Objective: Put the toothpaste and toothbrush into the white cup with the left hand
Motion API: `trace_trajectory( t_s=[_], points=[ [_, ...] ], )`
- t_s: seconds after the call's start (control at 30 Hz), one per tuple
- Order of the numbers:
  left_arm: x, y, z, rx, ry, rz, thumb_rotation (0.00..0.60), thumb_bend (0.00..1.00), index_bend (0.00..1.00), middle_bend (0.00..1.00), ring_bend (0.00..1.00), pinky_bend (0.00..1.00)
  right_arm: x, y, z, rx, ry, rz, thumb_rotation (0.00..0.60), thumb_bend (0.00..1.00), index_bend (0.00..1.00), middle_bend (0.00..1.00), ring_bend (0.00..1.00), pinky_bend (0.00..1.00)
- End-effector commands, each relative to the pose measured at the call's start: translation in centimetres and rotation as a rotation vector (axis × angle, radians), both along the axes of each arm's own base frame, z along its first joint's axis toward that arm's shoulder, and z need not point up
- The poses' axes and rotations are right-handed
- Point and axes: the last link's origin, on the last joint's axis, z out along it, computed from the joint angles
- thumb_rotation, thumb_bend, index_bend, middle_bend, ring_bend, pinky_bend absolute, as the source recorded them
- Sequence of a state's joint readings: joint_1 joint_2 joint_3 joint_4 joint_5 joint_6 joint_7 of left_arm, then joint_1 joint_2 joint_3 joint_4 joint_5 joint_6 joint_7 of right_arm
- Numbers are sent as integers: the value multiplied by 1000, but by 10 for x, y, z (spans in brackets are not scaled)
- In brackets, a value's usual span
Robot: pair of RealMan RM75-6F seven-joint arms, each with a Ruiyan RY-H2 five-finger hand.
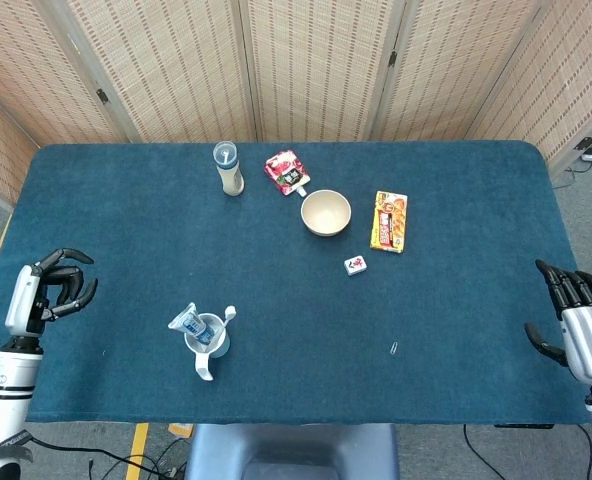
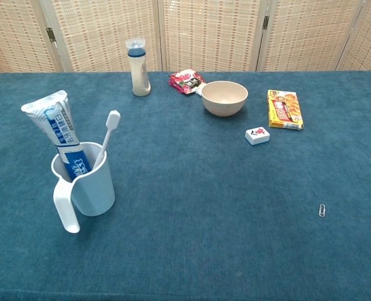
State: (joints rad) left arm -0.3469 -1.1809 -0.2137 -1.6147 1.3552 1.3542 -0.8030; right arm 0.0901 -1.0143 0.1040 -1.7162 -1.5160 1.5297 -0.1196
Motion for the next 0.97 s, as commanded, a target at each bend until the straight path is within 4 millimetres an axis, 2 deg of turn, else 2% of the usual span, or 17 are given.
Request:
trace_trajectory(
  t_s=[0.03,0.17,0.3,0.5,0.7,0.8,0.97],
  points=[
    [-27,9,7,25,298,104,600,391,497,715,609,829,-3,1,-3,23,-18,-11,600,196,2,178,201,178],
    [-41,0,3,45,506,165,600,391,464,645,497,687,-7,3,-5,61,-47,-18,600,203,2,178,201,178],
    [-46,-21,-1,45,585,215,600,391,408,569,417,600,-12,4,-7,87,-72,-25,600,211,2,178,201,178],
    [-42,-58,-2,96,646,227,600,391,393,540,402,566,-15,7,-13,114,-113,-13,600,213,2,178,201,178],
    [-35,-93,-12,104,776,181,600,391,365,514,363,511,-19,14,-19,125,-145,-12,600,213,23,178,201,178],
    [-32,-102,-14,76,824,184,600,391,350,491,342,483,-20,15,-22,132,-145,-8,600,213,24,178,201,178],
    [-28,-107,-17,35,849,190,600,391,342,470,325,456,-21,15,-26,148,-149,-7,600,213,24,178,201,178]
  ],
)
